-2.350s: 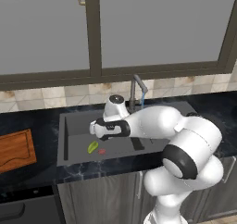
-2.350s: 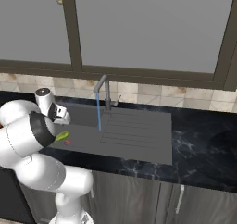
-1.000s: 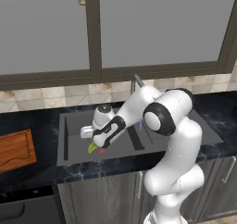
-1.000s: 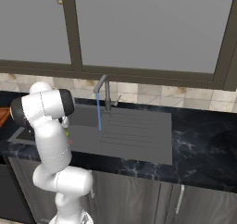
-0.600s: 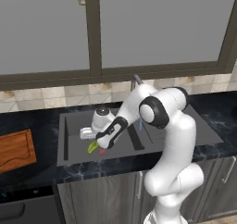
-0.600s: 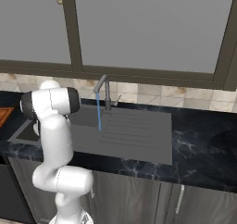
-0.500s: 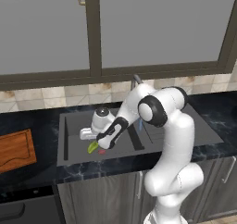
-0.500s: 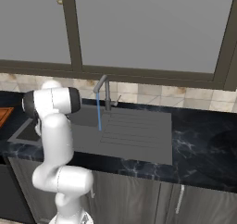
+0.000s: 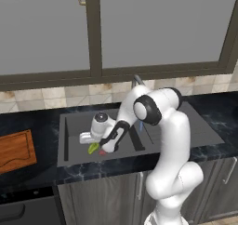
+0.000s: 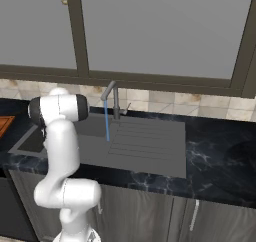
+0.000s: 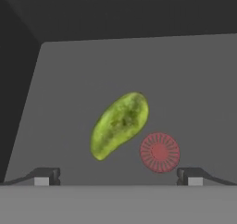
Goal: Pick the mango from the sink and place it on the cutting board to airdry. Then turn off the sink faucet.
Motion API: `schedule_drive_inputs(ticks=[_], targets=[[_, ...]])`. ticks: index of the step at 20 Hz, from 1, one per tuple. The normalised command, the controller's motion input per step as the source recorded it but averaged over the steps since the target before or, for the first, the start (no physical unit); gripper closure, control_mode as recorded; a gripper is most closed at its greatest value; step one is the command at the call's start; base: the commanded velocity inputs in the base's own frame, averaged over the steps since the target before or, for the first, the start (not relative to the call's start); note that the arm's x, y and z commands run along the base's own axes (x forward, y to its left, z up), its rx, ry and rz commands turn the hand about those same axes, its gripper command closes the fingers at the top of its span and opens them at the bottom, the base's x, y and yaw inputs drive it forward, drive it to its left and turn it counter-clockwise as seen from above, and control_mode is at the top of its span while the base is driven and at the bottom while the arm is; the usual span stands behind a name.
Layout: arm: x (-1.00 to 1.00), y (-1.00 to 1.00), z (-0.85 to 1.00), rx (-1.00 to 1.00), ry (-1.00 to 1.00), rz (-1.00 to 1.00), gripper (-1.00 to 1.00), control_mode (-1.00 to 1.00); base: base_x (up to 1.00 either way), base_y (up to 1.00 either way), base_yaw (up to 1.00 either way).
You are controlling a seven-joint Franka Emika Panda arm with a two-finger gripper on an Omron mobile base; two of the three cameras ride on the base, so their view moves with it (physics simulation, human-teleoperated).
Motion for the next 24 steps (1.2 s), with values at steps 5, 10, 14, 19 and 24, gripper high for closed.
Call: schedule_drive_inputs(ticks=[5,10,14,19,24], targets=[[0.12,0.02,-0.16,0.00,0.00,-0.01,-1.00,-1.00,0.00,0.00,0.00],[0.17,0.02,-0.10,0.00,0.00,-0.02,-1.00,-1.00,0.00,0.00,0.00],[0.17,0.05,-0.10,0.00,0.00,-0.02,-1.00,-1.00,0.00,0.00,0.00],[0.19,0.07,-0.08,0.00,0.01,-0.03,-1.00,-1.00,0.00,0.00,0.00],[0.19,0.06,-0.14,0.00,0.03,-0.03,-1.00,-1.00,0.00,0.00,0.00]])
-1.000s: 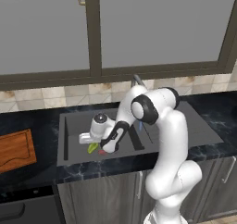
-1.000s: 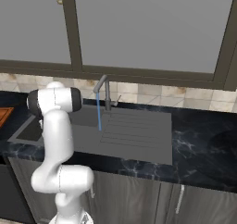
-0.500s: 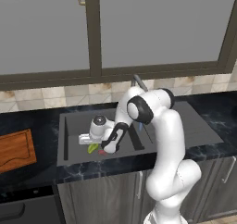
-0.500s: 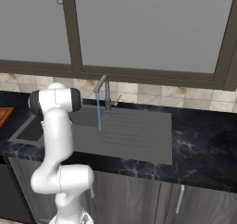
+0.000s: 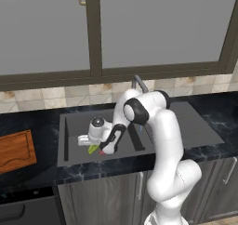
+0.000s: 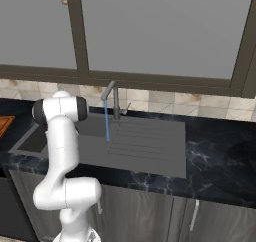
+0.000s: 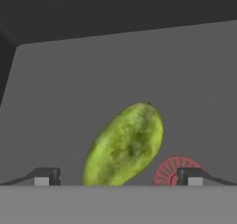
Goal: Pick the mango from the sink and place it on the cutting board to airdry. Then turn off the sink faucet.
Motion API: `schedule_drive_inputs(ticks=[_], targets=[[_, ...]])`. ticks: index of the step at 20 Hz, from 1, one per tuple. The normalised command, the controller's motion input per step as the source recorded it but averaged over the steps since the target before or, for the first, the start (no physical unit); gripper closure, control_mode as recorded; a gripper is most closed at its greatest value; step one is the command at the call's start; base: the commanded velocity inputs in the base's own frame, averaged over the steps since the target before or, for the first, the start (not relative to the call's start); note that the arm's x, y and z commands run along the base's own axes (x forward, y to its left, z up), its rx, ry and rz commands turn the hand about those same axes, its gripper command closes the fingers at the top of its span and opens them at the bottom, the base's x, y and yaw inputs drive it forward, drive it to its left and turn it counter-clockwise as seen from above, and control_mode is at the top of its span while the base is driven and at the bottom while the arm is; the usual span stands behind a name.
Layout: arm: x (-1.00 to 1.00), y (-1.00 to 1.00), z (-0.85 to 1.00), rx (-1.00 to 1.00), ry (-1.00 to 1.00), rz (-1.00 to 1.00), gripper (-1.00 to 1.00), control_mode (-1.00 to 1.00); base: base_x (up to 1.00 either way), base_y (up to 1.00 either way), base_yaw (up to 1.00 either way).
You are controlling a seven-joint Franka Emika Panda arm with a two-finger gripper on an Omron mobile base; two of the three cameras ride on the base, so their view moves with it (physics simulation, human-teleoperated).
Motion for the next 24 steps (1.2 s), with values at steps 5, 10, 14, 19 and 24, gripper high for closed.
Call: schedule_drive_inputs(ticks=[5,10,14,19,24], targets=[[0.15,0.01,-0.19,0.00,0.02,-0.03,-1.00,-1.00,0.00,0.00,0.00],[0.20,0.03,-0.19,0.00,0.03,-0.03,-1.00,-1.00,0.00,0.00,0.00],[0.25,0.09,-0.18,0.00,0.03,-0.03,-1.00,-1.00,0.00,0.00,0.00],[0.23,0.07,-0.19,0.00,0.04,-0.03,-1.00,-1.00,0.00,0.00,0.00],[0.16,0.10,-0.20,0.00,0.03,-0.03,1.00,-1.00,0.00,0.00,0.00]])
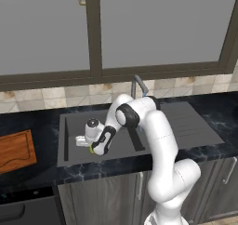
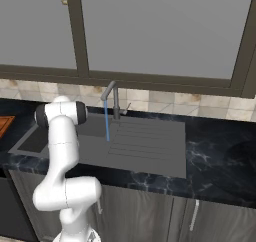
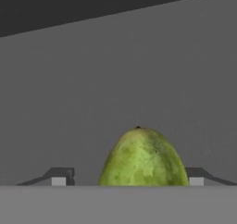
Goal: Pick the mango from the sink and place it on the cutting board to airdry. Then turn off the sink faucet.
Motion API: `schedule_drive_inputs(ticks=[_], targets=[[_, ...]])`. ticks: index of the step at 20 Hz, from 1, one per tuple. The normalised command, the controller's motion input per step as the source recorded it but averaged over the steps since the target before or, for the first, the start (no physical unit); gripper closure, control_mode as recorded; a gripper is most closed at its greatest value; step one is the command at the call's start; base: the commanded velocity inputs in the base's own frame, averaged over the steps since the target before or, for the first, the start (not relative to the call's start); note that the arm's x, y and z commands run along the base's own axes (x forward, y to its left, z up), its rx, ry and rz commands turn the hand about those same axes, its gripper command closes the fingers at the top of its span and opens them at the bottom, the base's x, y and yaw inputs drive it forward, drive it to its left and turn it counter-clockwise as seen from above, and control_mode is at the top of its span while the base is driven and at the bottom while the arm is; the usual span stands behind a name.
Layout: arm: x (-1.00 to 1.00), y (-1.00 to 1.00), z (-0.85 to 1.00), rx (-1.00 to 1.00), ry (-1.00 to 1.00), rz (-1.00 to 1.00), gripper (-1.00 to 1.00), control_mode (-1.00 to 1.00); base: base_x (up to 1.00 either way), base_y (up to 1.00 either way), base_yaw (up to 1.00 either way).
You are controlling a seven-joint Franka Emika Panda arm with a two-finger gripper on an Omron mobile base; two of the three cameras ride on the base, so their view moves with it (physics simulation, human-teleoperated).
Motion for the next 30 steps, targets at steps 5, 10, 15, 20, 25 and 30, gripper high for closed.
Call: schedule_drive_inputs(ticks=[5,10,15,20,25,30], targets=[[0.04,0.00,-0.08,0.00,0.00,-0.01,1.00,-1.00,0.00,0.00,0.00],[0.00,0.00,0.02,0.00,0.00,0.00,1.00,-1.00,0.00,0.00,0.00],[-0.13,0.00,0.28,0.00,-0.03,0.00,1.00,-1.00,0.00,0.00,0.00],[-0.17,0.00,0.48,0.00,-0.05,0.00,1.00,-1.00,0.00,0.00,0.00],[-0.20,0.00,0.52,0.00,0.00,0.01,1.00,-1.00,0.00,0.00,0.00],[-0.21,-0.02,0.64,0.00,0.00,0.02,1.00,-1.00,0.00,0.00,0.00]])
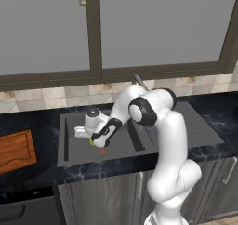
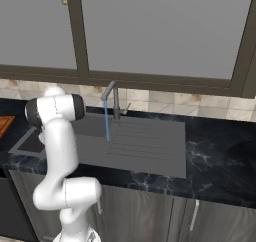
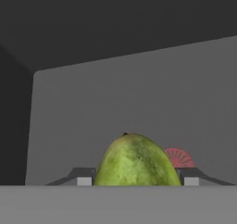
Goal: Pick the mango from the sink and place it on the cutting board to airdry. Then turn off the sink faucet.
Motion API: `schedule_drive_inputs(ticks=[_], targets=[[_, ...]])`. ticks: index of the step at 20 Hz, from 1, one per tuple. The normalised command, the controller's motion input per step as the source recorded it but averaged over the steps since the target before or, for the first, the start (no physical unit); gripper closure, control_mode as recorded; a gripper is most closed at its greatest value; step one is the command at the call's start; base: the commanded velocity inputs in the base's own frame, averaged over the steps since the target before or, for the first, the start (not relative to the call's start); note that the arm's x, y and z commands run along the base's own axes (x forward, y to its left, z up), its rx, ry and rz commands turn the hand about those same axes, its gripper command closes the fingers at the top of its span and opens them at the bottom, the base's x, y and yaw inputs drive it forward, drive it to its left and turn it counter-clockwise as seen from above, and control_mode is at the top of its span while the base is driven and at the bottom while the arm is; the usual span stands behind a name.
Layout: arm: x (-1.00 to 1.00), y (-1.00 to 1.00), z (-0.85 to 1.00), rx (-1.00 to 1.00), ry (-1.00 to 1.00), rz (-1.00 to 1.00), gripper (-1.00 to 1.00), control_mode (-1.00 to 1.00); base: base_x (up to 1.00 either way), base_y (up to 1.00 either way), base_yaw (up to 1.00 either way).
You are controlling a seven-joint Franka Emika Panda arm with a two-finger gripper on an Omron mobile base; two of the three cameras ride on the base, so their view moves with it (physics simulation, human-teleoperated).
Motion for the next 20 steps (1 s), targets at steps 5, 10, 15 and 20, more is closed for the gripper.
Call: schedule_drive_inputs(ticks=[5,10,15,20], targets=[[-0.27,-0.01,0.66,0.00,-0.02,0.02,1.00,-1.00,0.00,0.00,0.00],[-0.26,-0.06,0.64,0.00,-0.02,0.03,1.00,-1.00,0.00,0.00,0.00],[-0.31,-0.01,0.71,0.00,-0.06,0.09,1.00,-1.00,0.00,0.00,0.00],[-0.30,0.00,0.74,0.00,-0.06,0.14,1.00,-1.00,0.00,0.00,0.00]])
